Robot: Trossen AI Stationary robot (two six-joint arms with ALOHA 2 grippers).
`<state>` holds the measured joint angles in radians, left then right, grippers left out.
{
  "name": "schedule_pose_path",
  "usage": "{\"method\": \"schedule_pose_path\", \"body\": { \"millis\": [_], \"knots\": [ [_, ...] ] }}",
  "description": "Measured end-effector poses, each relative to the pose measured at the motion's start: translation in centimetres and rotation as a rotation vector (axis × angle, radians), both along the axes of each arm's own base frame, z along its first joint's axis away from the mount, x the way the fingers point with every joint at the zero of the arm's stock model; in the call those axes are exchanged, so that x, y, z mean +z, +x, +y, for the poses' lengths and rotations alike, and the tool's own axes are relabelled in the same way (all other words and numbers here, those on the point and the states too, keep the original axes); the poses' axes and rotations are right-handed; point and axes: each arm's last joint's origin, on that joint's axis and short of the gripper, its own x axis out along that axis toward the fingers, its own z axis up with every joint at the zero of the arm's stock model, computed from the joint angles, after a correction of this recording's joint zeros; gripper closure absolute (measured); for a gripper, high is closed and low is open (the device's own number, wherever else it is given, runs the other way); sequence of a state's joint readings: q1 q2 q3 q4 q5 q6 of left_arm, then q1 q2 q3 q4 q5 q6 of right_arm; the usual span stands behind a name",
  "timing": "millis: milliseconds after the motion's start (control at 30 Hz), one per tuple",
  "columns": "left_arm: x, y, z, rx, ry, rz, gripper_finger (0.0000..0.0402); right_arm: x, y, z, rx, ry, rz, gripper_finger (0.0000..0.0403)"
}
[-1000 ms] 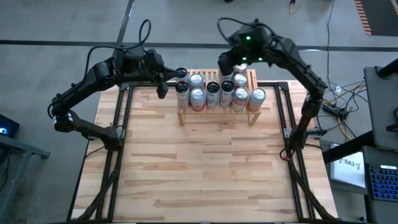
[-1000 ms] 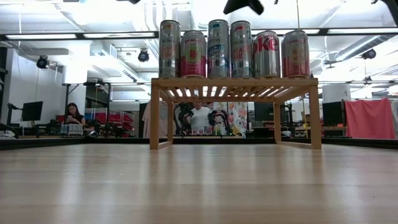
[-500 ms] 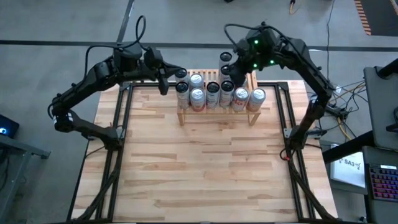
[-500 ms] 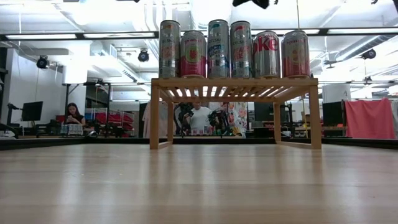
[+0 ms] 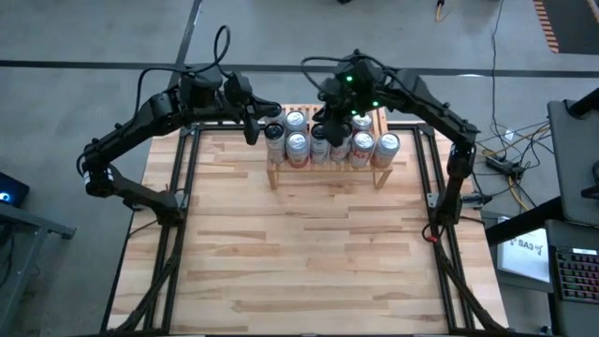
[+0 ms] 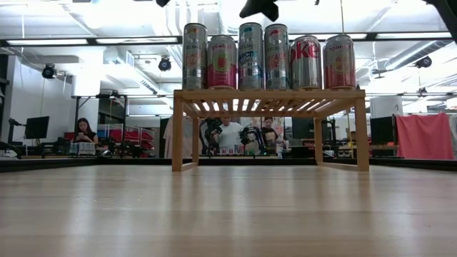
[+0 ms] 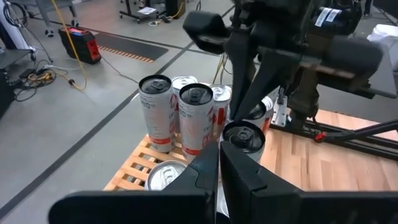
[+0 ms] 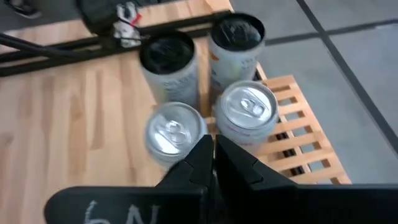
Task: Place canned beverage on shelf
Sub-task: Adjust the blue soda can on the shelf
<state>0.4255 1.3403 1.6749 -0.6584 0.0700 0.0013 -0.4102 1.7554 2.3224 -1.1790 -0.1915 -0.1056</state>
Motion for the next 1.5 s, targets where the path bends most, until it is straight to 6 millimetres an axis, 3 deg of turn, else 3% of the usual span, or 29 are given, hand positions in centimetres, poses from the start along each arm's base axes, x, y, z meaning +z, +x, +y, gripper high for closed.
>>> {"method": "schedule_pose_path", "body": {
  "millis": [500, 1500],
  "knots": [
    [-0.1, -0.1, 0.0, -0.004, 0.004, 0.020, 0.0402, -2.7, 0.7, -0.4, -0.022, 0.033, 0.131, 0.0394],
    [-0.2, -0.1, 0.0, 0.002, 0.007, 0.026, 0.0402, -2.7, 0.5, 0.0, 0.044, -0.014, 0.157, 0.0394]
  ]
}}
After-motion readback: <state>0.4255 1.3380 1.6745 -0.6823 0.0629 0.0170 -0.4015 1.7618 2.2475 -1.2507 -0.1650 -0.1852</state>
